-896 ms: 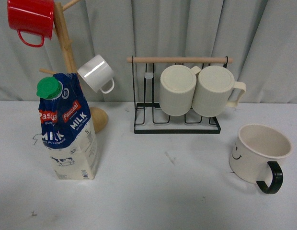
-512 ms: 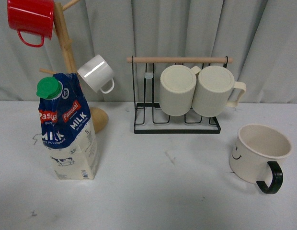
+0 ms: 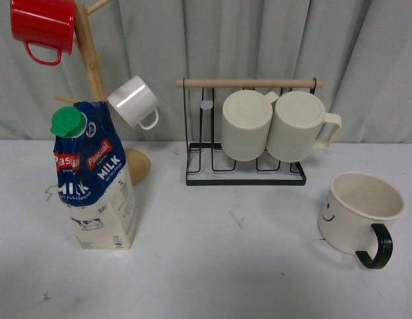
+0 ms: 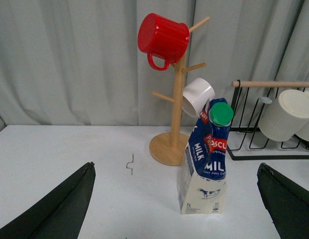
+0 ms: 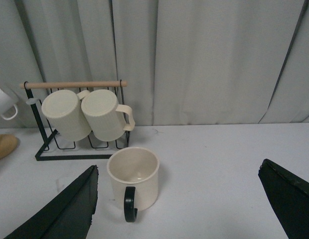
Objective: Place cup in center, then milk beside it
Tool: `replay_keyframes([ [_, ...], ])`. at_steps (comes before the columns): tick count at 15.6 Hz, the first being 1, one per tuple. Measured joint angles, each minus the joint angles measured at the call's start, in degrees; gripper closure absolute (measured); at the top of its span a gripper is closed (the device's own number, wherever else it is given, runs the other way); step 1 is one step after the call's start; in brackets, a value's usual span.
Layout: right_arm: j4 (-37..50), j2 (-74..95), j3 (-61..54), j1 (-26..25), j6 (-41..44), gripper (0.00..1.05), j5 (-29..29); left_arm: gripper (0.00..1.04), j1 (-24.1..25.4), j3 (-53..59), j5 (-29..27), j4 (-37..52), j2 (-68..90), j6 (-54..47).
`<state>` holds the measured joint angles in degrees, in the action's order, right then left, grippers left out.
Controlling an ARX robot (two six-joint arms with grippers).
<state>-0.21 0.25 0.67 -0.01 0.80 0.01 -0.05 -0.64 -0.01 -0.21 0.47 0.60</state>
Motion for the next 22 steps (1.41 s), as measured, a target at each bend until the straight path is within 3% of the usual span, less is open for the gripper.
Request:
replay_keyframes([
  [4, 0.0, 0.0, 0.0, 0.0, 0.0, 0.06, 0.0, 0.07, 0.0, 0.0, 0.0, 0.0, 0.0, 0.0],
  [5, -3.6, 0.9, 0.9, -1.0, 0.8, 0.06, -3.0, 0.07, 0.0, 0.0, 0.0, 0.0, 0.0, 0.0],
  [6, -10.7, 9.1, 4.8, -4.8, 3.8, 0.06, -13.6, 0.07, 0.0, 0.0, 0.0, 0.0, 0.0, 0.0],
  [8, -6.4, 23.4, 9.5, -3.3, 7.3, 0.06, -22.5, 0.07, 0.0, 0.0, 0.0, 0.0, 0.0, 0.0],
  [9, -0.5, 31.8, 12.9, -1.4, 8.5, 0.06, -23.4, 0.07, 0.0, 0.0, 0.0, 0.0, 0.0, 0.0],
  [11, 7.0, 49.0, 20.0, 0.3, 9.6, 0.06, -19.2, 0.07, 0.0, 0.0, 0.0, 0.0, 0.0, 0.0],
  [14, 9.5, 63.0, 26.9, 1.1, 10.0, 0.06, -14.2, 0.07, 0.0, 0.0, 0.0, 0.0, 0.0, 0.0],
  [18, 5.7, 77.5, 35.4, -1.2, 4.3, 0.06, -8.7, 0.07, 0.0, 0.0, 0.0, 0.0, 0.0, 0.0],
  [22, 0.9, 91.3, 46.1, 0.7, -3.1, 0.06, -6.4, 0.07, 0.0, 0.0, 0.0, 0.0, 0.0, 0.0],
])
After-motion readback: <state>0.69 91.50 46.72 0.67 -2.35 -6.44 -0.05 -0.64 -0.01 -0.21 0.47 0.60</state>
